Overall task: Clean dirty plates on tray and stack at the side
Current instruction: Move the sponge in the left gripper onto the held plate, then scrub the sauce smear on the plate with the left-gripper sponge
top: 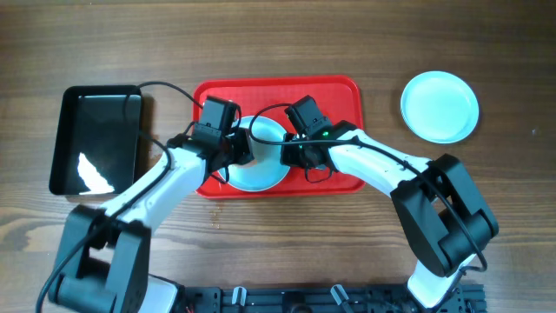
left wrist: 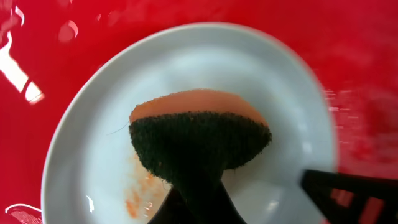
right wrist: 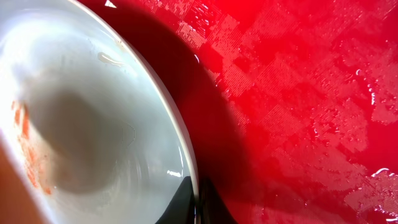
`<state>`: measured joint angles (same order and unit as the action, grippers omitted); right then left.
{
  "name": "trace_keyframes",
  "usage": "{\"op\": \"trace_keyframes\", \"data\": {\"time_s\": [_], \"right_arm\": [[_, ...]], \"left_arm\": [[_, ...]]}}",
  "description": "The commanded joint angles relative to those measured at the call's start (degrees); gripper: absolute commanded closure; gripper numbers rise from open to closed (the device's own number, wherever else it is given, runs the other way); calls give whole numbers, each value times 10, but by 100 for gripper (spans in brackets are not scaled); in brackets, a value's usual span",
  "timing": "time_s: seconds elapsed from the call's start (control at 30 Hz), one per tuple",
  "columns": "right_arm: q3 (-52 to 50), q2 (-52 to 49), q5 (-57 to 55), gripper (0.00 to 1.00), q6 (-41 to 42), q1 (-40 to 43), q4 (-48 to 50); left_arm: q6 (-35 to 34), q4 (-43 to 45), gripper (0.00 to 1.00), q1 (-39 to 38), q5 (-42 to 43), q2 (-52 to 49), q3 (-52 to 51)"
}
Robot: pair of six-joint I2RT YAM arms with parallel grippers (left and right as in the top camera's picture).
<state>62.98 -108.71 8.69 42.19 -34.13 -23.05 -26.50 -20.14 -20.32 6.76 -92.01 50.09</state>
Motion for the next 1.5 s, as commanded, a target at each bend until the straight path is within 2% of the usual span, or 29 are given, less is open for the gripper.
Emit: {"op": "trace_keyframes", "data": {"time_s": [0.0,0.17,0.27,0.47,0.6,0.9,1.1,1.23,1.47], "right_arm": [[-7,-21,-23,96,-6,-1,0],[-7,-21,-23,96,-7,-1,-1],[-7,-21,-23,95,-7,-1,-1],[-7,-21,-23,96,-7,-1,-5],[-7,-21,-23,96,-7,-1,-5],[-7,-21,-29,96,-7,-1,-5],[-7,-21,-29,96,-7,-1,-5],[-7,-21,-29,96,-7,-1,-5],[-7,-21,-29,96,-7,-1,-5]], "left_arm": [[-10,0,96,-9,54,33,-1],[-12,0,96,-43,64,20,-4],[-43,10,96,-63,52,-7,-4],[-44,41,96,-71,51,-66,-4],[-44,33,96,-65,-17,-91,-4],[-22,-50,96,-17,-174,-93,-4],[-16,-53,96,0,-212,-92,-3],[-5,-54,96,-2,-202,-84,8],[-5,-42,96,-21,-76,-17,26]]}}
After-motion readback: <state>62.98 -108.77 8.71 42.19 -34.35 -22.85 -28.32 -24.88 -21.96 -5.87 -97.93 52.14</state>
